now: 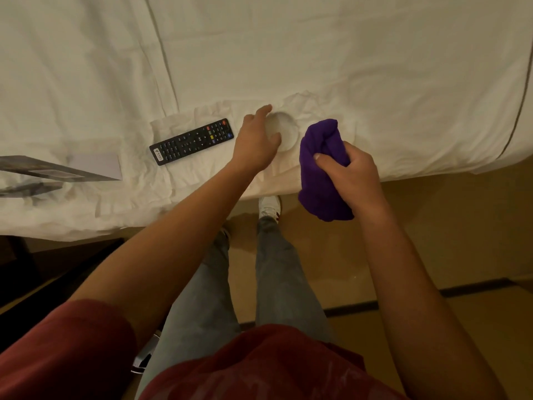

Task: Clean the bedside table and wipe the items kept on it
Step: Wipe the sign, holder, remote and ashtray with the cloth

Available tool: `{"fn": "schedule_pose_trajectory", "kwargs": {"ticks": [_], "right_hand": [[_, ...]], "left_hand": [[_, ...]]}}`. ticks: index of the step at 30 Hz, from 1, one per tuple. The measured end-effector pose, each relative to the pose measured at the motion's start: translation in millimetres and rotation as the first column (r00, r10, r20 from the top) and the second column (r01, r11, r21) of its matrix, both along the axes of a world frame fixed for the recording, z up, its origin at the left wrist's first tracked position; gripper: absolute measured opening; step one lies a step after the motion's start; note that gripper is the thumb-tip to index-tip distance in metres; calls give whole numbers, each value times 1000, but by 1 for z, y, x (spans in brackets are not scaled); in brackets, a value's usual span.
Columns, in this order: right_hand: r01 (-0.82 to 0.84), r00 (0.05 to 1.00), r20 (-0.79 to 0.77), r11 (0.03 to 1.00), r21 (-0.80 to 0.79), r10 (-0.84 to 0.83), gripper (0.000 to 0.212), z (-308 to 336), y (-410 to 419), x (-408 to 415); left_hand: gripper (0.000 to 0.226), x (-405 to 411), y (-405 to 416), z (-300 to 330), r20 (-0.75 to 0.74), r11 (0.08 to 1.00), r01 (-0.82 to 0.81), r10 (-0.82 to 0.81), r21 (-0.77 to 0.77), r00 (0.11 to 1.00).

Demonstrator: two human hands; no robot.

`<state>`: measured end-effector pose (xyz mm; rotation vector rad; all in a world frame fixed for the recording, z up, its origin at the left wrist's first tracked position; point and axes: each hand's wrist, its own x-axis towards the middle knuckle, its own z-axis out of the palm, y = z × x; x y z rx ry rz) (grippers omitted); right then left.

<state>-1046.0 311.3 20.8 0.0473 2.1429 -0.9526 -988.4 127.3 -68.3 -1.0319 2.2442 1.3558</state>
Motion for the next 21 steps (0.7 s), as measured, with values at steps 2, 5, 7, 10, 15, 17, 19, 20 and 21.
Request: {"fn": "schedule_pose_trajectory", "kwargs": {"ticks": [2, 5, 7, 10, 15, 17, 19, 20, 21], "right_hand": [[-2, 1000, -7, 1000, -3, 2, 20, 0, -1, -3], [-18, 999, -45, 1000, -17, 17, 19, 2, -7, -8], [-27, 998, -66, 999, -33, 25, 19, 6, -13, -10], [-64, 995, -74, 996, -63, 59, 17, 15, -29, -10], [-96, 992, -93, 985, -140, 83, 18, 34, -57, 1], [-74, 997, -45, 981, -177, 67, 17, 40, -67, 7], [-66, 998, -4, 978, -198, 67, 20, 45, -77, 10], [-76, 997, 4, 975, -210, 79, 22, 47, -81, 11], [-96, 995, 7, 969, -229, 100, 23, 49, -86, 12]], "left_hand": [[55, 5, 4, 8, -31, 999, 2, -4, -50, 999], [44, 16, 2, 26, -115, 988, -118, 107, -95, 988], [38, 22, -2, 42, -166, 979, -201, 201, 12, 965], [35, 31, -7, 75, -175, 934, -154, 218, 321, 960], [32, 49, -6, 108, -139, 854, -136, 235, 502, 962], [44, 53, -9, 117, -49, 726, -282, 398, 627, 916], [49, 59, -14, 123, 17, 612, -373, 506, 698, 862], [47, 63, -16, 125, 7, 605, -384, 529, 697, 848], [42, 67, -18, 127, -18, 622, -384, 539, 682, 842]]}}
